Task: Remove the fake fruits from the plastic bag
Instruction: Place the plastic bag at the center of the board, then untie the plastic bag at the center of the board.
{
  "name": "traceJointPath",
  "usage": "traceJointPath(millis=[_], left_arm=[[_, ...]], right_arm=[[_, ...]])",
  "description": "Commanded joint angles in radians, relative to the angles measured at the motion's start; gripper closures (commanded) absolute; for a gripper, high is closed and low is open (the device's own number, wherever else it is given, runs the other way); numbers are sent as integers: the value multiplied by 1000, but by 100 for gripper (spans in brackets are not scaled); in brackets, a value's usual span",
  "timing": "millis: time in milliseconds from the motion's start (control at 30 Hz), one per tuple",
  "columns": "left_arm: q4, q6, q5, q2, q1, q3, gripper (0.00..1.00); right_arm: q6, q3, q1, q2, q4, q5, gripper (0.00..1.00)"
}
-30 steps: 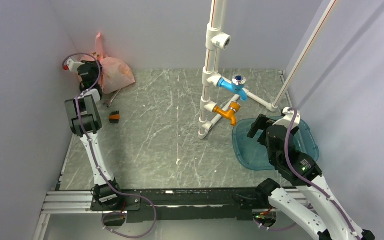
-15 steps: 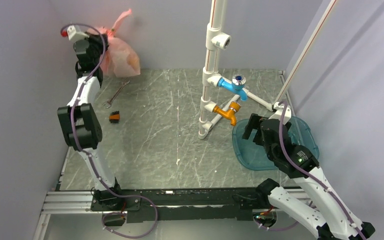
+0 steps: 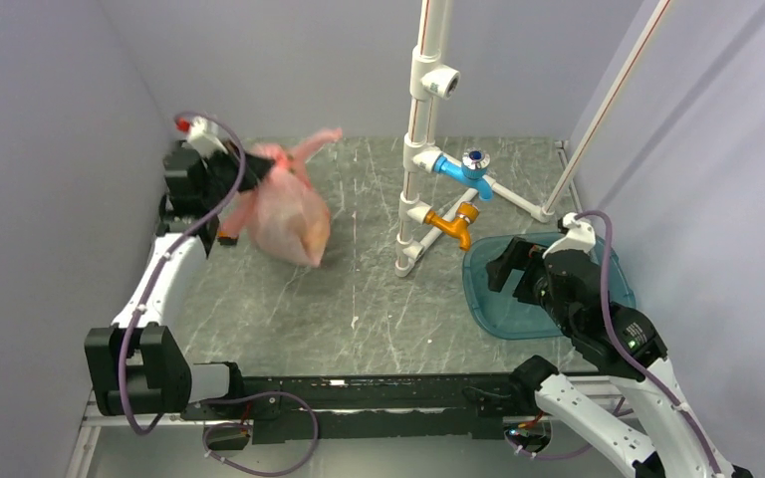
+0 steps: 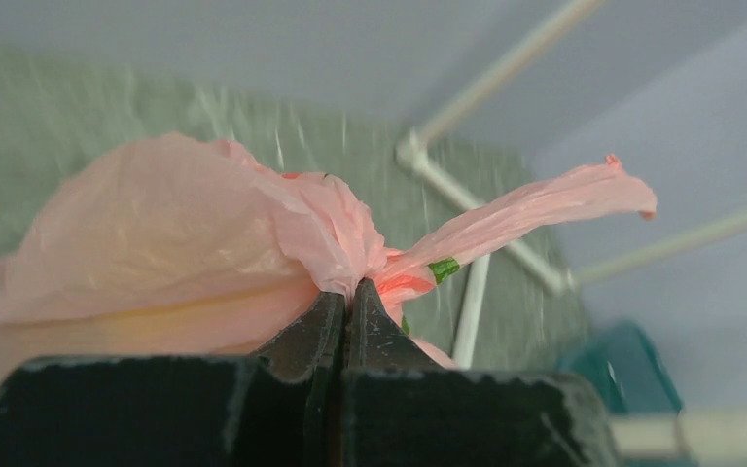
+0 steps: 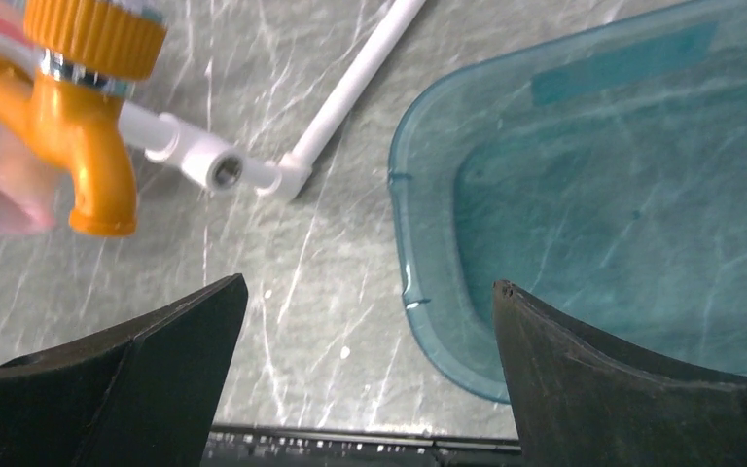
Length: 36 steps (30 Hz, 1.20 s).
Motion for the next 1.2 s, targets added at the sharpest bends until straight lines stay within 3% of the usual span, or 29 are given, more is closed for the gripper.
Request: traceJointPath(millis=[0,100,233,267,333,367,400,433,467,500,567,700,833,900,1033,1167], left_arm=[[105,-29,224,-42,-29,-216,100],[171,-77,388,7,-33,-304,100],[130,-91,461,69,-34,-299,100],[103,-88,473,78,-34,-284,95],[8,-26,489,70,-34,-244,70],[-58,19,481,56,-34,-221,51],[-115,72,460,35,-46,-198,45],[-179,128,435,6,-58,-179,24],[-229,184,402,-25,-60,-165,11],[-262,232,359,-62,-60,-157,7],[-323,309,263,-133,-59,-147,8],[-359,392,34,-266,-60,-169,20],[-349,472,-205,-382,-74,-217,26],[-300,486,-198,-401,-74,-244,26],[-274,469,-13,-301,-74,-191,18],[-421,455,89,-102,-74,18,19]], right_arm=[[-43,-47,1,23,-13,-215,0],[-144,-99,2,60,67,-497,0],[-72,-163,1,2,132,-550,0],[-52,-178,2,-13,140,-559,0],[-24,-218,2,-38,159,-593,0],[-15,-231,2,-47,166,-611,0],[-9,-243,1,-53,171,-625,0],[-7,-249,1,-56,171,-631,0],[-6,-250,2,-60,166,-628,0],[-4,-246,1,-62,155,-616,0],[0,-236,1,-68,124,-570,0],[50,-236,1,-127,100,-474,0],[93,-338,2,-260,261,-537,0],[92,-363,1,-279,341,-598,0],[100,-343,2,-291,492,-749,0],[38,-224,1,-151,459,-819,0]])
